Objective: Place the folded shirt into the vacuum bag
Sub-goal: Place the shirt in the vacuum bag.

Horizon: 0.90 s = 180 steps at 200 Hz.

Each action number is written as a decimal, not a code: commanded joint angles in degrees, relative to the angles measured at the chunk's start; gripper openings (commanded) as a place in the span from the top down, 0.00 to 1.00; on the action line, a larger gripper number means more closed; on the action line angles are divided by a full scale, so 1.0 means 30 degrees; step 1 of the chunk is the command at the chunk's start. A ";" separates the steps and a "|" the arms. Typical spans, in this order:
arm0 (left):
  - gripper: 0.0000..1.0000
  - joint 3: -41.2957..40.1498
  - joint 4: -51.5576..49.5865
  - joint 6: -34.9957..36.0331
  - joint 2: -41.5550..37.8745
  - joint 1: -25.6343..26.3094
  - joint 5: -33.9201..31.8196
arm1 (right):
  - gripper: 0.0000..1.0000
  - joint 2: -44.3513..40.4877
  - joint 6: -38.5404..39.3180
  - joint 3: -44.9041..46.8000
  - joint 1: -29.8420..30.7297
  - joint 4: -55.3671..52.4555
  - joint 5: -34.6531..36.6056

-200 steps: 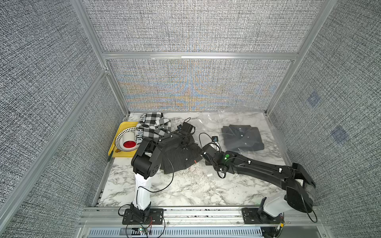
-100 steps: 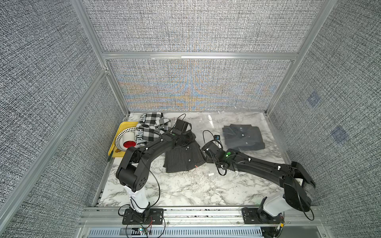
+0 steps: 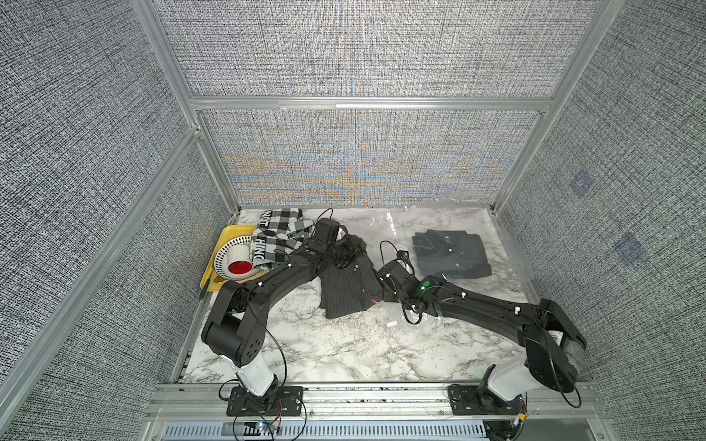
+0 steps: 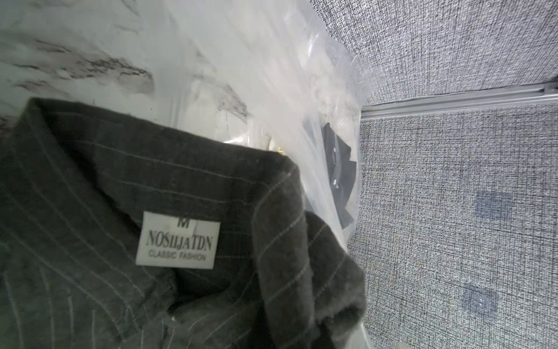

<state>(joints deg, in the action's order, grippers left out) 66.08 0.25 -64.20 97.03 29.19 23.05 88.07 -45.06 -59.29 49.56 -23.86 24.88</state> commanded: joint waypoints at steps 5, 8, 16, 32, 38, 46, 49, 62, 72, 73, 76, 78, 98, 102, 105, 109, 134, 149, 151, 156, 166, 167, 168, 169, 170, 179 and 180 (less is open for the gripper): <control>1.00 0.0037 0.2377 -0.1016 0.0711 -0.0084 0.0281 | 1.00 -0.0297 -0.0173 0.0213 0.0018 0.0319 -0.0176; 1.00 0.0007 0.2674 -0.1158 0.0857 -0.0076 0.0293 | 1.00 -0.0317 -0.0166 0.0217 0.0031 0.0337 -0.0179; 1.00 -0.0024 0.3430 -0.1558 0.1277 -0.0062 0.0368 | 1.00 -0.0352 -0.0180 0.0248 0.0033 0.0342 -0.0220; 1.00 -0.0193 0.4756 -0.2223 0.1939 -0.0056 0.0165 | 1.00 -0.0436 -0.0241 0.0276 0.0033 0.0311 -0.0240; 1.00 -0.0295 0.5073 -0.2373 0.2089 -0.0034 -0.0025 | 1.00 -0.0467 -0.0245 0.0272 0.0033 0.0333 -0.0238; 1.00 -0.0444 0.5426 -0.2491 0.2338 -0.0018 -0.0356 | 1.00 -0.0498 -0.0245 0.0292 0.0025 0.0335 -0.0240; 1.00 -0.0492 0.5552 -0.2525 0.2368 -0.0005 -0.0479 | 1.00 -0.0500 -0.0259 0.0281 0.0032 0.0350 -0.0238; 0.95 -0.0748 0.6302 -0.2665 0.2736 0.0026 -0.0603 | 1.00 -0.0486 -0.0245 0.0251 0.0032 0.0335 -0.0266; 0.83 -0.0893 0.6635 -0.2628 0.2906 0.0069 -0.0521 | 1.00 -0.0435 -0.0221 0.0221 0.0033 0.0335 -0.0268; 0.81 -0.0899 0.6645 -0.2610 0.2917 0.0062 -0.0498 | 1.00 -0.0423 -0.0218 0.0221 0.0033 0.0335 -0.0267; 0.75 -0.0974 0.6701 -0.2565 0.2931 0.0056 -0.0479 | 1.00 -0.0410 -0.0241 0.0196 0.0033 0.0328 -0.0267; 0.72 -0.1025 0.6754 -0.2549 0.2929 0.0055 -0.0476 | 1.00 -0.0390 -0.0243 0.0178 0.0047 0.0311 -0.0267; 0.33 -0.1471 0.6425 -0.1953 0.2548 0.0066 -0.0320 | 1.00 -0.0358 -0.0270 0.0165 0.0033 0.0280 -0.0240; 0.27 -0.1508 0.6149 -0.1740 0.2403 0.0060 -0.0316 | 1.00 -0.0354 -0.0250 0.0163 0.0033 0.0255 -0.0216; 0.22 -0.1519 0.5892 -0.1592 0.2288 0.0059 -0.0320 | 1.00 -0.0332 -0.0256 0.0148 0.0033 0.0226 -0.0213; 0.19 -0.1520 0.5585 -0.1345 0.2138 0.0065 -0.0279 | 1.00 -0.0343 -0.0245 0.0127 0.0033 0.0218 -0.0209; 0.03 -0.1621 0.3227 0.0110 0.0872 0.0056 -0.0401 | 1.00 -0.0237 -0.0224 -0.0077 0.0033 0.0065 -0.0095; 0.00 -0.1816 0.1827 0.1048 -0.0132 0.0062 -0.0887 | 1.00 -0.0012 -0.0246 -0.0367 0.0033 -0.0249 0.0158; 0.00 -0.1851 0.1632 0.1167 -0.0275 0.0079 -0.1003 | 1.00 0.0010 -0.0245 -0.0402 0.0033 -0.0324 0.0227; 0.00 -0.1952 0.1030 0.1465 -0.0610 0.0058 -0.1294 | 1.00 0.0087 -0.0279 -0.0515 0.0033 -0.0481 0.0352; 0.00 -0.2303 0.0320 0.1992 -0.1366 0.0062 -0.1832 | 1.00 0.0188 -0.0320 -0.0721 0.0047 -0.0738 0.0625; 0.00 -0.2351 0.0294 0.2043 -0.1401 0.0058 -0.1871 | 1.00 0.0195 -0.0326 -0.0733 0.0055 -0.0773 0.0648; 0.00 -0.2375 0.0222 0.2069 -0.1477 0.0057 -0.1891 | 1.00 0.0185 -0.0314 -0.0754 0.0058 -0.0790 0.0674; 0.00 -0.2417 0.0157 0.2111 -0.1559 0.0056 -0.1945 | 1.00 0.0208 -0.0309 -0.0764 0.0075 -0.0828 0.0686; 0.00 -0.2452 0.0110 0.2118 -0.1615 0.0056 -0.1987 | 1.00 0.0220 -0.0306 -0.0784 0.0068 -0.0847 0.0722; 0.00 -0.2919 -0.0216 0.2281 -0.2081 0.0056 -0.2195 | 1.00 0.0283 -0.0306 -0.0960 0.0062 -0.1026 0.0884; 0.00 -0.2919 -0.0223 0.2310 -0.2125 0.0056 -0.2200 | 1.00 0.0301 -0.0304 -0.0970 0.0076 -0.1048 0.0894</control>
<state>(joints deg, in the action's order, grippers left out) 59.37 6.02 -62.35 93.73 29.47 19.97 88.53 -45.34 -60.88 49.58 -24.62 25.47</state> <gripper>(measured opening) 0.998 0.051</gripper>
